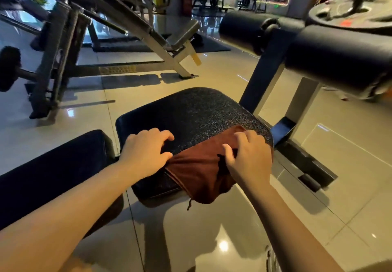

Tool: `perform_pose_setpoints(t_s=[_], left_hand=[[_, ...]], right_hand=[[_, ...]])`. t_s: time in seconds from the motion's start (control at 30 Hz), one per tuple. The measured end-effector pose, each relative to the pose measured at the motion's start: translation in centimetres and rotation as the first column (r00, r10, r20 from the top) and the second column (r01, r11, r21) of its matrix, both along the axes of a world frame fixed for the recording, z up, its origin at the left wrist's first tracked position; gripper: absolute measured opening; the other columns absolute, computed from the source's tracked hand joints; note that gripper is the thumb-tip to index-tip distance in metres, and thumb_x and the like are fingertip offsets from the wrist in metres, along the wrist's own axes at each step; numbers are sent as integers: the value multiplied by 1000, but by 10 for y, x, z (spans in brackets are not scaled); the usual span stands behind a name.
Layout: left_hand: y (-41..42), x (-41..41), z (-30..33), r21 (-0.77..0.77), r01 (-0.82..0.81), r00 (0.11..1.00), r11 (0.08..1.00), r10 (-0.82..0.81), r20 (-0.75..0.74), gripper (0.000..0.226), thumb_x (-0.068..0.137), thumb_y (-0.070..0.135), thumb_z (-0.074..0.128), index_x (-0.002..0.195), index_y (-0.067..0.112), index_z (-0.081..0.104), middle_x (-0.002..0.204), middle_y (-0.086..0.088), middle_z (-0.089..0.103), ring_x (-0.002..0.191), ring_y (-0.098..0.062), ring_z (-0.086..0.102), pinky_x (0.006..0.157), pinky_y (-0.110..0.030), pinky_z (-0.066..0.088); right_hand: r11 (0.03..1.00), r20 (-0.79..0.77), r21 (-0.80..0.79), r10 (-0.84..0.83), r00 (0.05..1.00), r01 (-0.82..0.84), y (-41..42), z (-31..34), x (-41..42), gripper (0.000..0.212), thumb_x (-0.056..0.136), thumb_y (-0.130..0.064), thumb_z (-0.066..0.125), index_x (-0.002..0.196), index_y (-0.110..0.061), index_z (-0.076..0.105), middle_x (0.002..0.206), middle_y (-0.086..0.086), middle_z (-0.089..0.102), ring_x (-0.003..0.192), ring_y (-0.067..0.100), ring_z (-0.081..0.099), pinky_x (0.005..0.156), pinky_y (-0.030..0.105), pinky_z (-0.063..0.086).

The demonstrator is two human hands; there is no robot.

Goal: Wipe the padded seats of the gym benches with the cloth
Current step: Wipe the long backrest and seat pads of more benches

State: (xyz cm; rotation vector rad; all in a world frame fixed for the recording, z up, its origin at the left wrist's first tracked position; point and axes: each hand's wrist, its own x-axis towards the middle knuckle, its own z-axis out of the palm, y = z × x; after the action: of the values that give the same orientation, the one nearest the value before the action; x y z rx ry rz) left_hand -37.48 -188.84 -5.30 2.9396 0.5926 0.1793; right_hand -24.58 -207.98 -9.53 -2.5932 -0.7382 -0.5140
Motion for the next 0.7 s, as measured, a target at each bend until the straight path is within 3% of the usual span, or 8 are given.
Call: perform_pose_setpoints(t_s=[0.1,0.2,0.27,0.37,0.43,0.47,0.57,0.7], left_hand=[[-1,20,14,-91,190,982,978,-188,27,36,97,34,56,132,35,52,121,7,55,112,-15,54,98,-39,43],[-14,53,10,-2,430,903,903,-430,-10,32,100,23,49,130,33,57,131,10,54,117,-13,54,99,-38,41],[-23,71,-2,-26,529,847,848,-529,-57,42,98,8,47,134,30,55,140,10,50,125,-13,49,103,-36,39],[-27,87,-17,-139,560,813,817,-574,-95,56,94,-4,45,140,27,51,149,8,43,136,-14,39,111,-30,32],[-24,93,-18,-191,547,824,815,-565,-50,50,95,-1,50,136,26,56,145,6,49,134,-15,43,111,-30,34],[-23,94,-17,-205,541,828,815,-559,-37,46,95,3,54,134,26,58,142,5,52,132,-15,46,111,-32,34],[-19,92,-16,-227,520,840,823,-541,-35,41,92,8,63,131,24,61,139,4,56,130,-15,49,111,-33,35],[-19,80,-16,-208,489,865,847,-501,-7,40,91,9,65,129,24,63,132,1,60,125,-18,52,108,-32,37]], right_hand=[[992,-188,116,-33,982,56,-13,-7,-20,25,89,-35,64,105,-15,63,107,3,55,101,21,49,77,29,35],[963,-233,244,-58,971,116,-29,-19,-33,30,86,-27,71,110,-15,59,108,-1,47,101,15,43,81,24,30],[942,-335,284,-76,939,178,-36,-26,-38,37,87,-27,70,119,-15,54,113,0,44,108,18,46,85,23,32],[828,-701,412,21,713,380,-39,-31,-45,61,92,-33,64,143,-23,33,138,8,41,125,23,44,102,34,39],[718,-804,520,226,551,464,-32,-31,-53,77,95,-32,61,153,-32,10,140,12,45,120,22,51,102,37,41],[689,-804,550,287,520,471,-28,-32,-57,83,96,-28,60,154,-36,1,134,11,49,111,16,56,97,34,42],[592,-767,623,332,549,512,-14,-39,-69,87,97,-15,59,153,-41,-2,129,6,50,99,6,58,95,33,44],[484,-711,678,241,661,553,-7,-44,-75,68,90,-9,65,141,-41,31,128,5,53,103,19,60,101,47,49]])
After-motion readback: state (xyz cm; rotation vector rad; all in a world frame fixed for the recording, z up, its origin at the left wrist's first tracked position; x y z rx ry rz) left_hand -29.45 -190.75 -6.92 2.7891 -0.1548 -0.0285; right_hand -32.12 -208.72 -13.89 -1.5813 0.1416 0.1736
